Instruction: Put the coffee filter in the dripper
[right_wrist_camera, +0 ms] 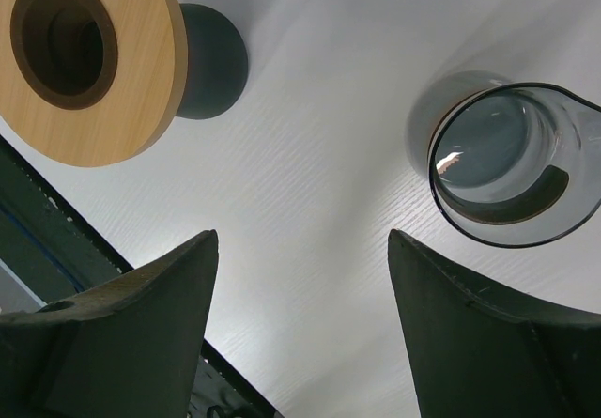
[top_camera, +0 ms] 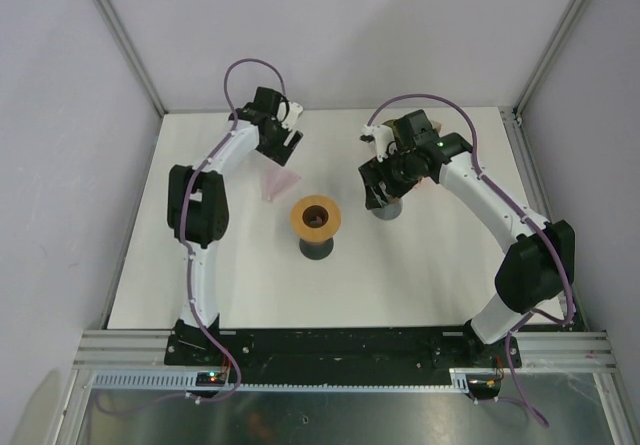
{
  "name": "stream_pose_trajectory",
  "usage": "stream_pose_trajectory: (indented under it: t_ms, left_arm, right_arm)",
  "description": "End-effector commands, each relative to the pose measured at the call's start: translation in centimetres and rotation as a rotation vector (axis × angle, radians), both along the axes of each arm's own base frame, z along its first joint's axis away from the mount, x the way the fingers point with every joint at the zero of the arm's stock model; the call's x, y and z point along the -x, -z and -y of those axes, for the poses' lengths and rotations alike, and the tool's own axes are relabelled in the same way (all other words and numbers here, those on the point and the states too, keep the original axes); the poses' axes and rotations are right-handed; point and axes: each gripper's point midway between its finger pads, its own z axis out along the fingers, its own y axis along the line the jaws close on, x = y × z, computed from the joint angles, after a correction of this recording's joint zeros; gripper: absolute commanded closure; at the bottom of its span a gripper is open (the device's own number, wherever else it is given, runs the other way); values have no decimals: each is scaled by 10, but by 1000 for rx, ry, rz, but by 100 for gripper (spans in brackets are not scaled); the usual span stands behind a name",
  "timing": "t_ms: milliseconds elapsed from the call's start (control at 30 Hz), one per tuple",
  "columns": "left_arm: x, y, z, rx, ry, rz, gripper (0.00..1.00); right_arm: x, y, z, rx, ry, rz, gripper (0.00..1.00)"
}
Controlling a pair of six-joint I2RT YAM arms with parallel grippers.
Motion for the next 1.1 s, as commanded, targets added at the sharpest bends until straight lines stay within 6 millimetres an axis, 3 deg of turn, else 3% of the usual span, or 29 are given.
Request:
stream_pose_trajectory:
  t_ms: [0,267,433,833,1067]
  left_arm:
    - [2,-18,-24,-50,-49,18,14]
    - [10,3,-33,-108,-53,-48,19]
    - [22,9,-32,-110,-35,-94,36]
    - [41,24,-55,-244,-23,-172,54]
    - [47,26,-55,-252,-5,-202,76]
  right_arm:
    - [-1,0,-6,-13,-17,7,22]
    - [0,3,-6,-5,-19,-2,22]
    - [0,4,-6,-4,-20,0,22]
    - [1,4,-7,-7,-25,-6,21]
    - [2,2,-7,-8,-26,-1,20]
